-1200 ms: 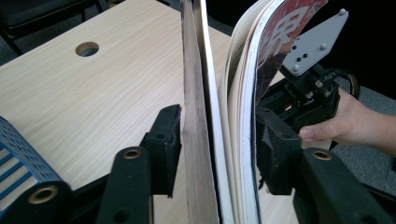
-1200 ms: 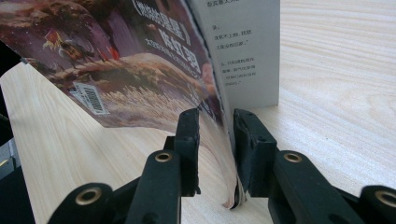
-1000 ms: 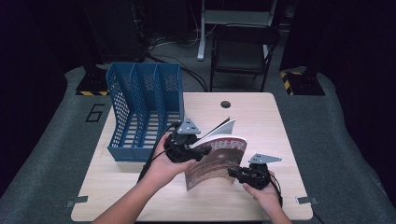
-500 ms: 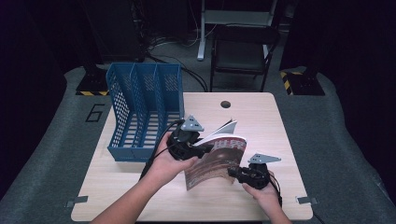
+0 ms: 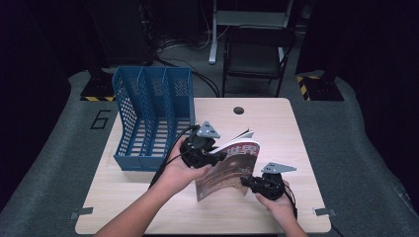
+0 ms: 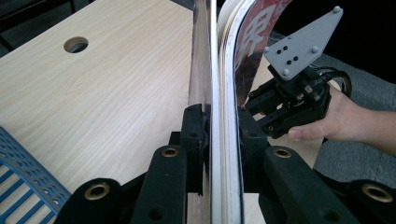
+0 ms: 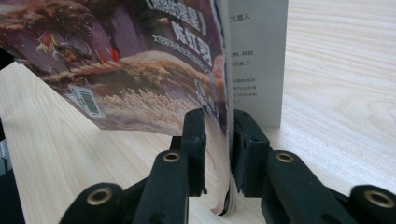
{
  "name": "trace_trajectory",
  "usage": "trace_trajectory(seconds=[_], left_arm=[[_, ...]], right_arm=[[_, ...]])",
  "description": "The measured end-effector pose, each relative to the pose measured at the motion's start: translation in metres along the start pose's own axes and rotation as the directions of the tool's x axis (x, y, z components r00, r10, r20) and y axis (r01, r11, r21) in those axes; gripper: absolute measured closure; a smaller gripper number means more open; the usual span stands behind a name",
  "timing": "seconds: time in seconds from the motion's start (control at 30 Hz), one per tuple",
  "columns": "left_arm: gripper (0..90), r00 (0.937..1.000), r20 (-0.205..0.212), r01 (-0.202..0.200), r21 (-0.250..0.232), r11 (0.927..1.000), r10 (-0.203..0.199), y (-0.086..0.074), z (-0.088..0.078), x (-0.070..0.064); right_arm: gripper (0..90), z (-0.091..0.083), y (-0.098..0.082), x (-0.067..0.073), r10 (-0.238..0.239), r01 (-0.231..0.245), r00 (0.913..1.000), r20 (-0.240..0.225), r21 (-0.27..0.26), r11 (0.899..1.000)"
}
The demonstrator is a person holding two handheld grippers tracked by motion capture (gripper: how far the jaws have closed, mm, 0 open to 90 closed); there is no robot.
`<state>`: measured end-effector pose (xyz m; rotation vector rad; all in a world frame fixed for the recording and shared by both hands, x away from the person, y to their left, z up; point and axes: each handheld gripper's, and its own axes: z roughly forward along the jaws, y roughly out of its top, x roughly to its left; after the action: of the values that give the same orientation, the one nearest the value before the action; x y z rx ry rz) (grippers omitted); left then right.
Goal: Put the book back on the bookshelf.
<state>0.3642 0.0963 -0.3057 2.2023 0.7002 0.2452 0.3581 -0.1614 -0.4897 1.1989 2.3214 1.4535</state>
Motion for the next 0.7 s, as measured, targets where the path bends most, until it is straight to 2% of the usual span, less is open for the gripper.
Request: trace_trajectory(seconds=[0.13,0.53,0.7], left_arm=[[78.6,1.0,0.0,0.005,0.007,1.0,-0.005,0.0002,-0.0003,0.0003],[82.8,0.9992,-0.029,-0.027,0.032,0.9991,0.028,0.0029,-0.0005,-0.0003],[83.2,0.9992,-0.023,-0.032,0.043,0.9986,0.033,0.0039,-0.0007,-0.0001]], right_arm=[[78.4,0.001,0.0009,0.0011,-0.001,0.001,1.0,0.002,0.0,1.0],[79.3,0.0038,0.0027,0.0022,-0.003,0.003,0.9999,0.017,0.0,1.0],[78.8,0.0046,0.0031,0.0012,-0.008,0.009,0.9998,0.017,-0.002,1.0]])
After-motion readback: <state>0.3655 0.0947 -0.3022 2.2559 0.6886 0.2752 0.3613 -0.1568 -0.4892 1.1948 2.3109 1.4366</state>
